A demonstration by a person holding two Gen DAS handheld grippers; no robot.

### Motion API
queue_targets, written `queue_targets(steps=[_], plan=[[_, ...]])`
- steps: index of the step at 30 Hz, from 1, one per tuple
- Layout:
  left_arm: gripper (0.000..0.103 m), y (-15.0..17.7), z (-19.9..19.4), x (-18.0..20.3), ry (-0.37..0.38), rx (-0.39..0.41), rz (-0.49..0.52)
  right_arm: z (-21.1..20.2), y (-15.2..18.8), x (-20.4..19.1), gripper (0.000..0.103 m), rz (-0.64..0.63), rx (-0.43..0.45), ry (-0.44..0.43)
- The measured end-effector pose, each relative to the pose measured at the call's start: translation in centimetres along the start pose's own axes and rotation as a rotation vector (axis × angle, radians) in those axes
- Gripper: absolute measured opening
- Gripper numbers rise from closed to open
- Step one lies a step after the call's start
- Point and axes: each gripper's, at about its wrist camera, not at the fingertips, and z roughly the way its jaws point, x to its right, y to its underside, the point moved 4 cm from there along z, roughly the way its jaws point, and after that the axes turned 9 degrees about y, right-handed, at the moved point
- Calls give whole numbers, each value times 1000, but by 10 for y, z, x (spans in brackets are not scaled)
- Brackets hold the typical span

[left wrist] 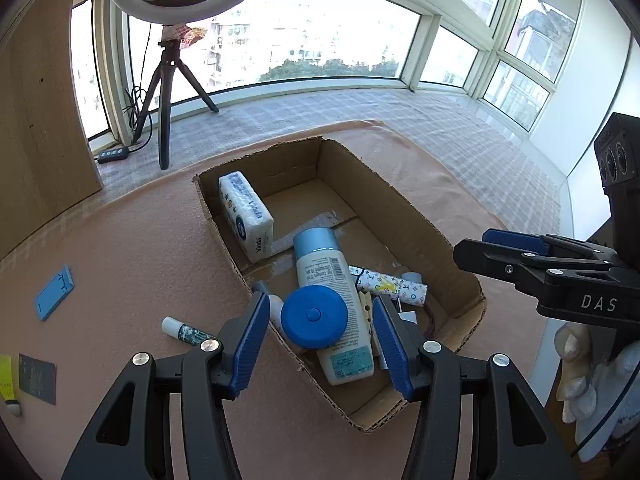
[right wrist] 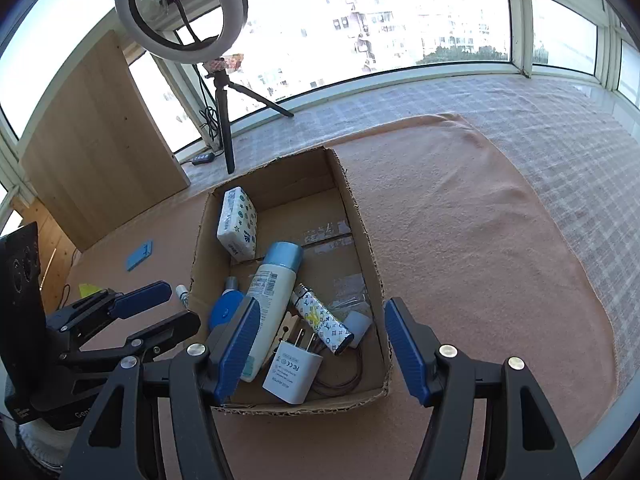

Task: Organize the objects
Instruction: 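Lower both items into the box and open both tools, then move the right tool to the dark card and grasp it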

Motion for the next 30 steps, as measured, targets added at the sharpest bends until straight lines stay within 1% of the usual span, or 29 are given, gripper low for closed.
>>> queue_targets(steps=[9, 16, 19, 22, 30], plan=[[57, 15, -22, -22, -29, 7, -51, 2, 5, -19, 61, -19, -18, -33], [57, 40, -53, -59, -80, 14, -115, 3, 8, -52, 61, -69, -31, -73], [57, 55, -69, -82, -118, 20, -156, 6, 9, -73, 62, -100, -42, -104], [57, 75, -88, -109, -148, 25, -219, 10, 12, -98, 62, -142, -54, -132], [57, 135, -146, -165, -228, 29, -329, 30, 19, -185, 62, -277, -96, -224]])
